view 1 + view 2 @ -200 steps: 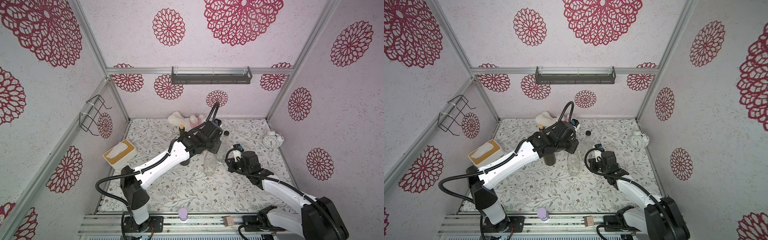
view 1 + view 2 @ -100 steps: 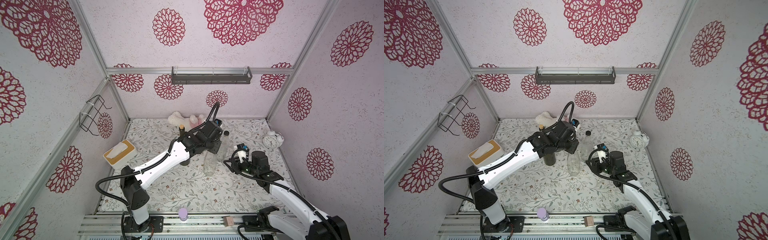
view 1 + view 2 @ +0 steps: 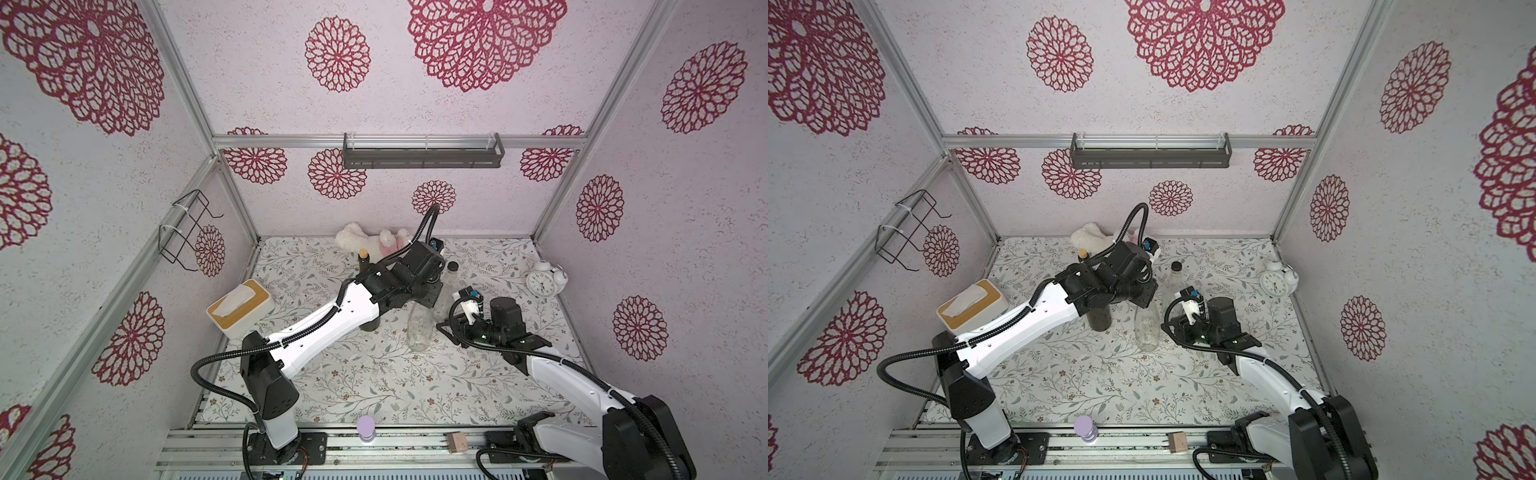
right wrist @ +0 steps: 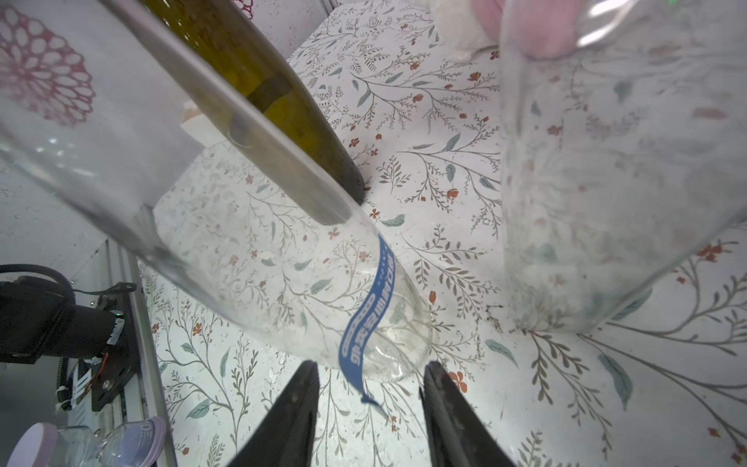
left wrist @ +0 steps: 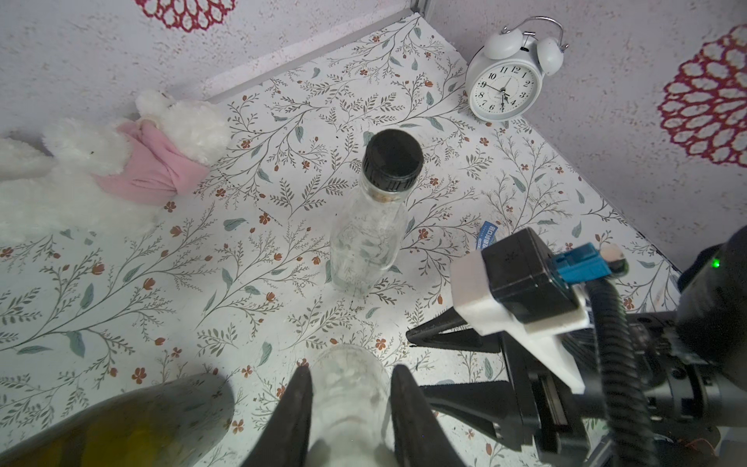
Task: Remove the label from the bottle
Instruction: Tear open the label from the bottle.
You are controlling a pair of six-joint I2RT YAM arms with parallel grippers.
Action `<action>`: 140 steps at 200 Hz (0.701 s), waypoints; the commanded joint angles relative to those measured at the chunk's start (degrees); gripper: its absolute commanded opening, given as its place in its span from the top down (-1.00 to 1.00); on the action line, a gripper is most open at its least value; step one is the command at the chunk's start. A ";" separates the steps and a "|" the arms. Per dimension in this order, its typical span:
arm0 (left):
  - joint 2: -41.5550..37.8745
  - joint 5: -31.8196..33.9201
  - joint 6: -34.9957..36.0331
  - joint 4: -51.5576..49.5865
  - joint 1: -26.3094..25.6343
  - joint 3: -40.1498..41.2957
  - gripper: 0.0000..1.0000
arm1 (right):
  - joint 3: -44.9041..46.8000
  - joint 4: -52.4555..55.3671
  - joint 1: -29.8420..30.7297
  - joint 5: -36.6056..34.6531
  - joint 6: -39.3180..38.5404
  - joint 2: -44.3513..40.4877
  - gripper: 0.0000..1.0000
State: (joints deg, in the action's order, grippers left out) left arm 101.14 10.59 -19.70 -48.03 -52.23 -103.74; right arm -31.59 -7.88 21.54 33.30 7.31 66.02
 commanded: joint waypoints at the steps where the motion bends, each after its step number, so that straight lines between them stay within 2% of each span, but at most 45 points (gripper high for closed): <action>1: 2.04 -0.83 0.20 -10.68 0.20 1.40 1.00 | -1.97 -2.30 0.51 0.98 -0.80 0.88 0.25; 37: 2.04 -0.79 0.20 -10.71 0.20 1.22 1.00 | -1.98 -2.36 0.96 1.46 -0.89 1.62 0.32; 90: 1.81 -0.50 0.18 -10.38 0.20 1.35 1.00 | -1.30 -3.74 1.03 -0.45 0.23 1.08 1.00; 140: 1.06 -0.44 0.46 -9.92 0.22 1.48 1.00 | -1.18 -3.08 0.78 -10.61 2.59 1.31 1.00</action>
State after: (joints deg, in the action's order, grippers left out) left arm 101.14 10.63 -19.70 -48.12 -52.23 -103.81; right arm -31.59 -9.19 22.28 28.56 7.97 68.12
